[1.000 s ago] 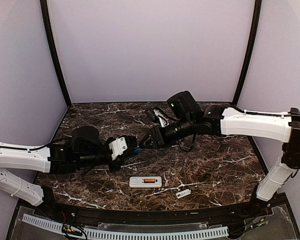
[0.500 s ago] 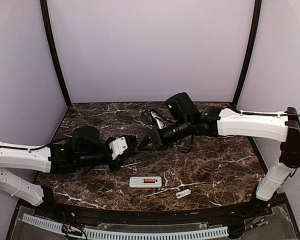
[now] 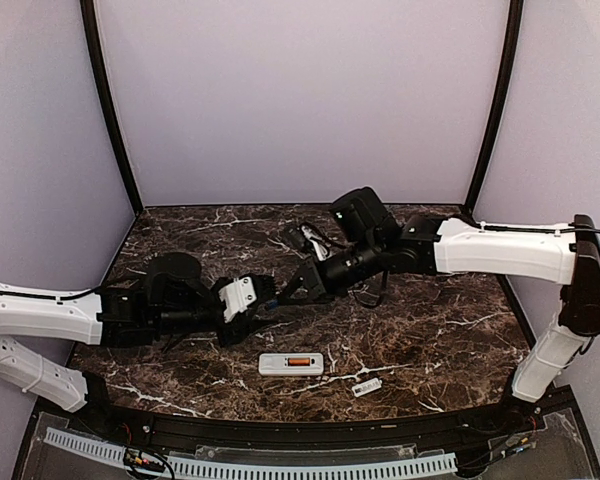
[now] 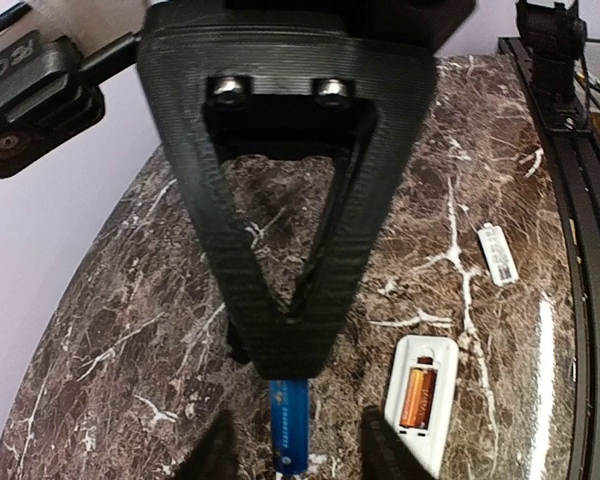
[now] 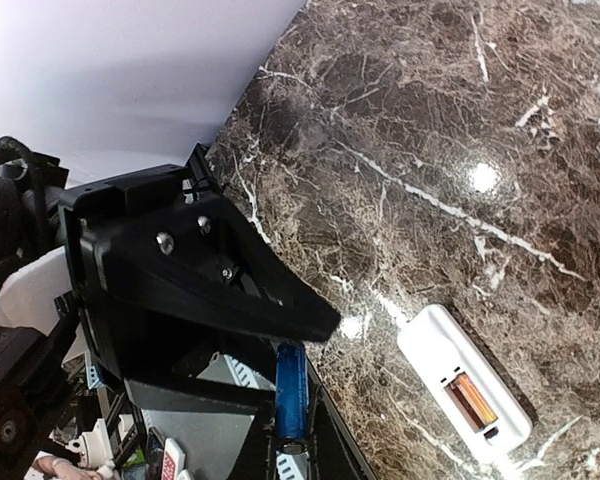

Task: Load the batteries into the remote control
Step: Pass from the left arm to the right, then hold the remote control without the battery cover at the center of the board.

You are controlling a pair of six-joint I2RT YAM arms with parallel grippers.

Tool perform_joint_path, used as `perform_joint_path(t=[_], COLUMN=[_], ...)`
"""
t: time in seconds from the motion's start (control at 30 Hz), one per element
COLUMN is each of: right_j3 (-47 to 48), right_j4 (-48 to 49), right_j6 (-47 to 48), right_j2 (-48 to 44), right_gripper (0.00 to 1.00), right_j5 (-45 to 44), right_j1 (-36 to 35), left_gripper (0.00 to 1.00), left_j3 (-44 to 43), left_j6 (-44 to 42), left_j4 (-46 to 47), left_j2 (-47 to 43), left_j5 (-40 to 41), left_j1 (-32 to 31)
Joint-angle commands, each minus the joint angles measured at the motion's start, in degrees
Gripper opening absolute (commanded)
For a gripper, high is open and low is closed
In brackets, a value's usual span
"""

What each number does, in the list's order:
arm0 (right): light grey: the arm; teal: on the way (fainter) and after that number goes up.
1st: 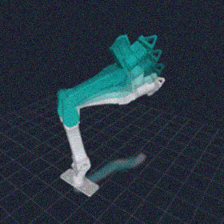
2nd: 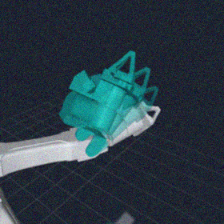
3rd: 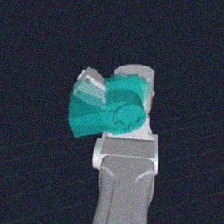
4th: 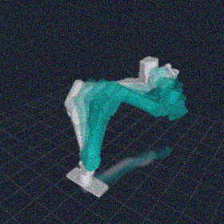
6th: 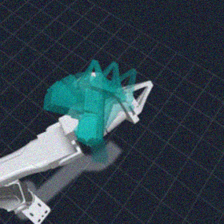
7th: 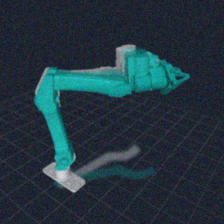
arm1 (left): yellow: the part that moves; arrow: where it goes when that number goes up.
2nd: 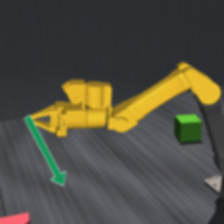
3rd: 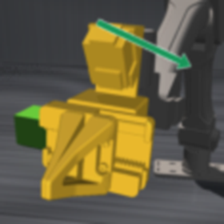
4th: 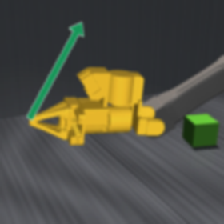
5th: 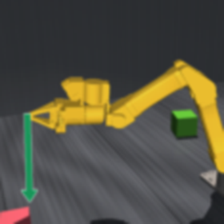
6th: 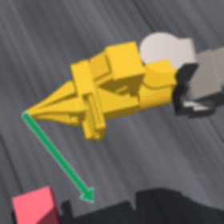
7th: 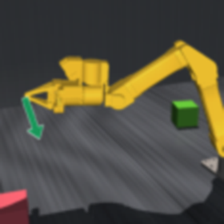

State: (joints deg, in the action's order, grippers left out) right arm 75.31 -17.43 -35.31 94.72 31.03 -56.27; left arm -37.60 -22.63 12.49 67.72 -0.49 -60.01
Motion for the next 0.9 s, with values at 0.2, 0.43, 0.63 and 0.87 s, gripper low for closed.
perform_joint_path(t=[0.2, 0.43, 0.63, 0.87], right_j3=[-12.68, -16.44, -17.66, -18.64], right_j4=[0.7, 6.26, 9.27, 12.56], right_j6=[-7.55, -9.06, -9.07, -8.92], right_j2=[-0.96, 2.71, 5.01, 6.39], right_gripper=[0.0, 0.0, 0.0, 0.0], right_j5=[-3.92, -4.75, -4.24, -2.8], right_j1=[0.9, 0.91, 1.03, 1.02], left_gripper=[0.87, 0.89, 0.89, 0.85], left_j3=[-2.47, -5.16, -6.65, -11.43], left_j6=[-6.85, -7.23, -4.65, -4.92], left_j4=[-18.25, -20.58, -17.86, -21.0], left_j2=[2.45, 11.58, 17.5, 23.36], left_j5=[-11.18, -14.0, -14.1, -15.79], left_j1=[0.4, 0.72, 4.2, 5.66])
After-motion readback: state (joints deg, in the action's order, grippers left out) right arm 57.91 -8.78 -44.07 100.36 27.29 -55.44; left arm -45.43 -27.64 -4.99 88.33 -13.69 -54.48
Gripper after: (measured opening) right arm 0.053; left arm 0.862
